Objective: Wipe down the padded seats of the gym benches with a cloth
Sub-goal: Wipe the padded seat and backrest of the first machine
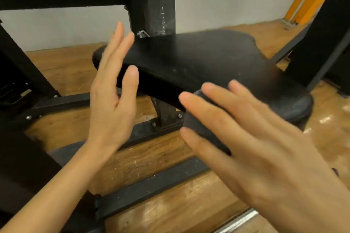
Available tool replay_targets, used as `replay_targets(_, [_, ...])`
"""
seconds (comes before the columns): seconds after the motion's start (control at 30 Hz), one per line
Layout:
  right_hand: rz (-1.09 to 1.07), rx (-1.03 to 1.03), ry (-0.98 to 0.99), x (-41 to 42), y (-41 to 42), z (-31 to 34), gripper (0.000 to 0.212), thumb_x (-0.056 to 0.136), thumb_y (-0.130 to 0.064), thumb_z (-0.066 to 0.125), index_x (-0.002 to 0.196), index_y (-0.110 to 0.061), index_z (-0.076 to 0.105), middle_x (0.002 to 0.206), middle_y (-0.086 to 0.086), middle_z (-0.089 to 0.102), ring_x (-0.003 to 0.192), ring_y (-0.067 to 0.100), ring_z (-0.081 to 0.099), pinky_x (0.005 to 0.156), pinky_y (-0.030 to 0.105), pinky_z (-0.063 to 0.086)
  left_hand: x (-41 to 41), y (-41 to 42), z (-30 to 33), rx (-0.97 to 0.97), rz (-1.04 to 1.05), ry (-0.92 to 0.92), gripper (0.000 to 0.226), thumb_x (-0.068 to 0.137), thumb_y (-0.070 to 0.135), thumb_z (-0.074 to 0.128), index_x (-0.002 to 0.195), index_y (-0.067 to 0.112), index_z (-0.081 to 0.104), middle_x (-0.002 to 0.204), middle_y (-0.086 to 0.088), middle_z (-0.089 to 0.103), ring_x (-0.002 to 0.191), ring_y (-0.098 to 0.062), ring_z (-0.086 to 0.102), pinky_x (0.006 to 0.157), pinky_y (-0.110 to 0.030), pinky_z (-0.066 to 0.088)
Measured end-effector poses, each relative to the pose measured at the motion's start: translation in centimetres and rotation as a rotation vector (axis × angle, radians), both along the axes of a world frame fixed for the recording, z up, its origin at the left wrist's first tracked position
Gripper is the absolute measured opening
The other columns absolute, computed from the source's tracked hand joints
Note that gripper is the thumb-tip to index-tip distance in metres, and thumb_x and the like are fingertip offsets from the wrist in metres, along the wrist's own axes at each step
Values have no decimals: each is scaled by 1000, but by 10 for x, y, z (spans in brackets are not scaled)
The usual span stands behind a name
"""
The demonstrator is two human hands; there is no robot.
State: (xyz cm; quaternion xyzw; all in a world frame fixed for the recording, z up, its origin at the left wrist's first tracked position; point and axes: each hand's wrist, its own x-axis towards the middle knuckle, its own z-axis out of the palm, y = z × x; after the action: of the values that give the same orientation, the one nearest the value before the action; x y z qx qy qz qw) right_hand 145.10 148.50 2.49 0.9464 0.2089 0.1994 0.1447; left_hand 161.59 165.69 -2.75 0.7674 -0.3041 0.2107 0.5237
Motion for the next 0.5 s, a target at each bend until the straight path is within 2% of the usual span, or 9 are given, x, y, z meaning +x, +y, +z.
replay_targets(0.13, [-18, 125, 112, 4, 17, 18, 56, 105, -8, 18, 109, -9, 73, 135, 18, 58, 127, 36, 54, 114, 47, 27, -28, -4, 35, 111, -113, 195, 45, 105, 12, 43, 150, 13, 41, 163, 4, 28, 151, -5, 21, 122, -24, 20])
replay_targets(0.2, [-63, 153, 164, 6, 12, 25, 60, 105, -6, 15, 108, -11, 74, 134, 16, 60, 126, 34, 55, 115, 45, 30, -40, -5, 56, 167, -133, 244, 44, 105, 13, 45, 149, 17, 43, 162, 8, 29, 150, -5, 22, 124, -33, 21])
replay_targets(0.3, [-45, 190, 183, 2, 19, 32, 51, 102, -4, 25, 102, -12, 75, 131, 15, 62, 125, 32, 56, 114, 43, 34, -55, -6, 91, 235, -173, 362, 44, 104, 13, 46, 148, 20, 45, 161, 13, 31, 150, -5, 24, 123, -49, 24])
replay_targets(0.4, [-89, 320, 230, 0, 19, 52, 57, 97, -5, 22, 89, -12, 78, 124, 13, 66, 120, 30, 61, 107, 41, 42, -70, -9, 129, 297, -209, 489, 45, 104, 9, 48, 147, 23, 46, 160, 17, 32, 149, -1, 24, 122, -49, 26])
replay_targets(0.5, [-155, 355, 337, -9, 19, 73, 49, 83, -12, 29, 82, -13, 79, 122, 13, 68, 117, 30, 63, 101, 41, 47, -80, -13, 166, 401, -260, 572, 46, 104, 10, 48, 147, 25, 46, 160, 17, 31, 149, 2, 21, 123, -46, 23])
